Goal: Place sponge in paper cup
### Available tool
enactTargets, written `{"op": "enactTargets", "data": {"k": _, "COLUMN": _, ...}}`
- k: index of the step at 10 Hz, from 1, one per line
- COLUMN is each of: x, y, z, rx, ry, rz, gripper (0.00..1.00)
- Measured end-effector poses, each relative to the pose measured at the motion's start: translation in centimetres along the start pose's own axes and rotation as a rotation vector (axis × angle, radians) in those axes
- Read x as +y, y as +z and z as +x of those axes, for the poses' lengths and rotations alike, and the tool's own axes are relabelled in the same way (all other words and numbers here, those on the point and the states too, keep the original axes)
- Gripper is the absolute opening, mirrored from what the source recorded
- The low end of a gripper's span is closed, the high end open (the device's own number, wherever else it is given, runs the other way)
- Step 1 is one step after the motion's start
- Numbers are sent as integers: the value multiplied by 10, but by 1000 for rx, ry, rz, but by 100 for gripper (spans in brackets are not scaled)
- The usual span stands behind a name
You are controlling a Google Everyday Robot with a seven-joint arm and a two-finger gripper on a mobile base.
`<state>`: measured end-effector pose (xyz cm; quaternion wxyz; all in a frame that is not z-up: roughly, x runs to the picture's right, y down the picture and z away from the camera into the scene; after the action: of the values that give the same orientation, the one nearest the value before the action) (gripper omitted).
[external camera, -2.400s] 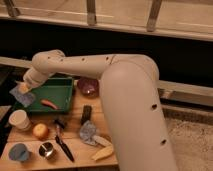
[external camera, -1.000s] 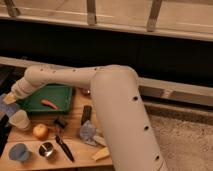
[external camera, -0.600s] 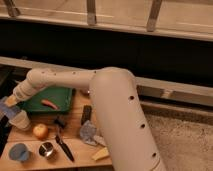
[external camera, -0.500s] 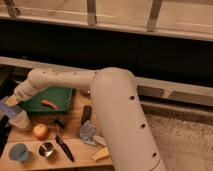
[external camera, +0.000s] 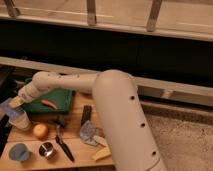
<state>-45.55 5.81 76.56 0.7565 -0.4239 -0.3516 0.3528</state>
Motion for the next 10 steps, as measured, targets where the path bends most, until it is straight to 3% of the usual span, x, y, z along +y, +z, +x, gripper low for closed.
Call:
{"op": "enactTargets", "data": {"k": 5, "x": -6, "y": 11, "z": 12, "rx": -10, "ry": 36, "rz": -20, "gripper": 0}}
{"op": "enactTargets", "data": {"k": 8, "x": -5, "y": 11, "z": 20, "rx": -14, "ry": 58, "rz": -38, "gripper": 25}}
{"op": "enactTargets", "data": {"k": 10, "x": -6, "y": 8, "z": 25, "rx": -14, "ry": 74, "rz": -34, "gripper": 47}}
